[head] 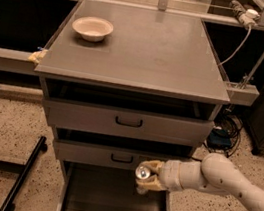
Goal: Pick redbull can from bottom drawer and place on counter
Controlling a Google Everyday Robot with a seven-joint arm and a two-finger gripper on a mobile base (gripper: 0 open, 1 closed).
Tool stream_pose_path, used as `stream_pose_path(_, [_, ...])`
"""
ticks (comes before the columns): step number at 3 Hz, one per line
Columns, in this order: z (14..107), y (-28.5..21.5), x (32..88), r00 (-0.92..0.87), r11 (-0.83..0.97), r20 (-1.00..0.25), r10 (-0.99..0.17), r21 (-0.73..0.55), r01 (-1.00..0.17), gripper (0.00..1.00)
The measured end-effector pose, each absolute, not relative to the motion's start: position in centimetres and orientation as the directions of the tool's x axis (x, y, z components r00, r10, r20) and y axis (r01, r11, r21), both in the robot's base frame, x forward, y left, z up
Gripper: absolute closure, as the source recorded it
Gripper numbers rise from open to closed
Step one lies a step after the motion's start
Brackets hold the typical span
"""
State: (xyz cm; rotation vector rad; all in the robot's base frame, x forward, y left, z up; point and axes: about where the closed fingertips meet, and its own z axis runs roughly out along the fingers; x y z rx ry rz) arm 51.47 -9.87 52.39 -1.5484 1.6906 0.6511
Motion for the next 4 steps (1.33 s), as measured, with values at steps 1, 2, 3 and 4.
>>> stream_pose_path(1, [60.9,-8.9,48.8,-0.012,0.165,-0.784,-0.621,-0.115,-0.979,1.0])
stream_pose_path(2, [69.6,-8.1,47.6,-0.059,0.221,-0.758,-0.65,-0.114,-0.969,1.0])
stream_pose_path(3, [73.1,-7.9,47.3,-0.065,0.245,-0.729,-0.681,-0.143,-0.959,1.0])
stream_pose_path(4, [73.1,-7.9,47.3,-0.065,0.245,-0.729,-0.681,-0.143,-0.959,1.0])
